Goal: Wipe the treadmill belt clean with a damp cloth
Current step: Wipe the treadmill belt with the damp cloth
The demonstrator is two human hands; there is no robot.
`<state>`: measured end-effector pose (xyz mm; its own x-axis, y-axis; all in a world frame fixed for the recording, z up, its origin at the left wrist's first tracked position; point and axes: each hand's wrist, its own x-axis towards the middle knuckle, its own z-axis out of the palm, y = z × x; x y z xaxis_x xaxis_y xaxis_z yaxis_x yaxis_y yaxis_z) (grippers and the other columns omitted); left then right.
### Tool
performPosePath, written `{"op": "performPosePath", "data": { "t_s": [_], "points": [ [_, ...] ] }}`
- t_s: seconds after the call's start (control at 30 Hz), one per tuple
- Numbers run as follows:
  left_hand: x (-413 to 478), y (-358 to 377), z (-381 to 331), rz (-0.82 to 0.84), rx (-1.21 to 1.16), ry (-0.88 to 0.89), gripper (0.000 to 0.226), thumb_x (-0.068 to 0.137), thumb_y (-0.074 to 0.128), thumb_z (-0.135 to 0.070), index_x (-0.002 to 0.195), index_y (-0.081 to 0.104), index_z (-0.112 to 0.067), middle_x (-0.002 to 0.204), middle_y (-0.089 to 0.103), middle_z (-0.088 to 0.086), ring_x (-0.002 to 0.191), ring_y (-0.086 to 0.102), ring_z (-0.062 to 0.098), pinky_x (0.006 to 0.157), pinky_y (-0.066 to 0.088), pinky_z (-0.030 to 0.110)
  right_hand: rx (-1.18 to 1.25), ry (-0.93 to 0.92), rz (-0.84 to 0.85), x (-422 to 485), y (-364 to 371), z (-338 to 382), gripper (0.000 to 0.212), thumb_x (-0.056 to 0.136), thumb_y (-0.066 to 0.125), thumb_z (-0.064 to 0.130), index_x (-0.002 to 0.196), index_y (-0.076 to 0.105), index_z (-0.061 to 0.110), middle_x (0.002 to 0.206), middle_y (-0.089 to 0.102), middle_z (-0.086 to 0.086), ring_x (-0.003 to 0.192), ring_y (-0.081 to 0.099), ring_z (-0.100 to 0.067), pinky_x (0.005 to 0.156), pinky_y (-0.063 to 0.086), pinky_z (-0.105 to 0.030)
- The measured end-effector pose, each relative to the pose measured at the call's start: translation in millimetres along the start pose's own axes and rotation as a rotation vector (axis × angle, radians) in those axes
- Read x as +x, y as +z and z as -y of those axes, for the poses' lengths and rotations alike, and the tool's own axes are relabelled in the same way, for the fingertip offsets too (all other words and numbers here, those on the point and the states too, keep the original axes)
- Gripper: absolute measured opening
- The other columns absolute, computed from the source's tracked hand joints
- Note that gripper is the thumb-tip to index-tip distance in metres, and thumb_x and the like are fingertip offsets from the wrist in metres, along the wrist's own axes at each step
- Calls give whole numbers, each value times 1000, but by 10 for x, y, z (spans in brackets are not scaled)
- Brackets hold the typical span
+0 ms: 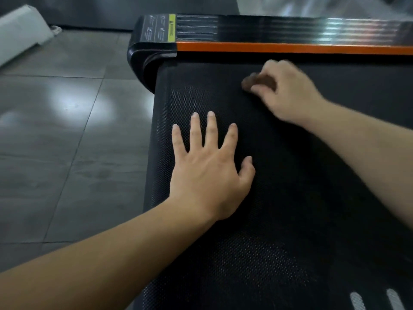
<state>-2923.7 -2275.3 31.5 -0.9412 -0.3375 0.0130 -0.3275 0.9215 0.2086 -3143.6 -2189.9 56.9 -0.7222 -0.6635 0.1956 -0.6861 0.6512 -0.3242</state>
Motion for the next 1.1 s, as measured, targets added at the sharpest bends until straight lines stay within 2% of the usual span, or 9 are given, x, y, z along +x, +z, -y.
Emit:
{"op": "performPosePath", "data": {
  "t_s": [0.13,0.27,0.33,0.57,0.63,0.77,0.83,0.97,1.1],
  "points": [
    [-2,11,-7,-22,-11,1,73,97,19,-63,161,9,-29,169,-4,12,154,-15,34,121,-10,61,-113,341,-114,360,33,-27,32,97,57,44,119,54,21,126,53,-15,115,54,-39,92,44,-45],
    [4,26,-5,-25,4,2,73,97,19,-63,161,11,-28,169,-2,13,154,-13,35,121,-8,62,-40,97,-77,258,271,363,29,95,60,43,114,56,21,115,53,-8,103,53,-28,89,45,-45],
    [10,28,3,-28,-4,4,73,97,19,-63,161,11,-29,170,-1,12,155,-13,35,121,-9,61,-6,115,-77,307,220,321,27,94,61,45,109,57,23,111,54,-5,101,53,-26,87,45,-43],
    [-2,15,-4,-5,-12,7,72,98,20,-63,161,11,-29,169,-2,12,154,-14,34,121,-9,61,-141,608,-216,272,-200,-620,41,92,59,46,123,57,19,132,57,-18,123,54,-40,103,45,-49],
    [4,11,-6,-7,-8,7,72,98,20,-63,161,11,-28,169,-2,12,155,-13,34,121,-8,61,-131,533,-184,137,-183,-541,36,93,59,46,118,57,20,129,55,-19,119,54,-40,102,45,-49],
    [10,-2,-5,4,10,-2,73,97,19,-63,161,11,-29,170,-2,12,155,-13,34,121,-7,62,-3,92,-12,-267,-47,-235,26,94,61,40,109,56,19,107,53,-12,95,53,-28,83,44,-41],
    [9,-1,-10,7,11,-6,73,97,19,-64,161,11,-30,170,-2,11,155,-12,33,121,-7,61,-36,114,-19,-216,-144,-336,27,94,61,41,109,56,19,107,55,-13,97,55,-32,83,44,-40],
    [3,5,-17,10,3,-7,73,97,18,-65,160,10,-31,170,-2,9,155,-13,31,122,-8,60,-86,457,-116,-32,-323,-496,33,95,58,47,116,54,21,128,54,-15,114,54,-40,89,43,-43],
    [11,6,-4,8,16,-6,73,96,18,-65,160,11,-30,170,-1,11,155,-12,32,122,-6,61,-91,190,-36,-430,-125,-161,37,94,54,55,102,51,20,108,54,-13,95,55,-33,82,46,-45]
  ]
}}
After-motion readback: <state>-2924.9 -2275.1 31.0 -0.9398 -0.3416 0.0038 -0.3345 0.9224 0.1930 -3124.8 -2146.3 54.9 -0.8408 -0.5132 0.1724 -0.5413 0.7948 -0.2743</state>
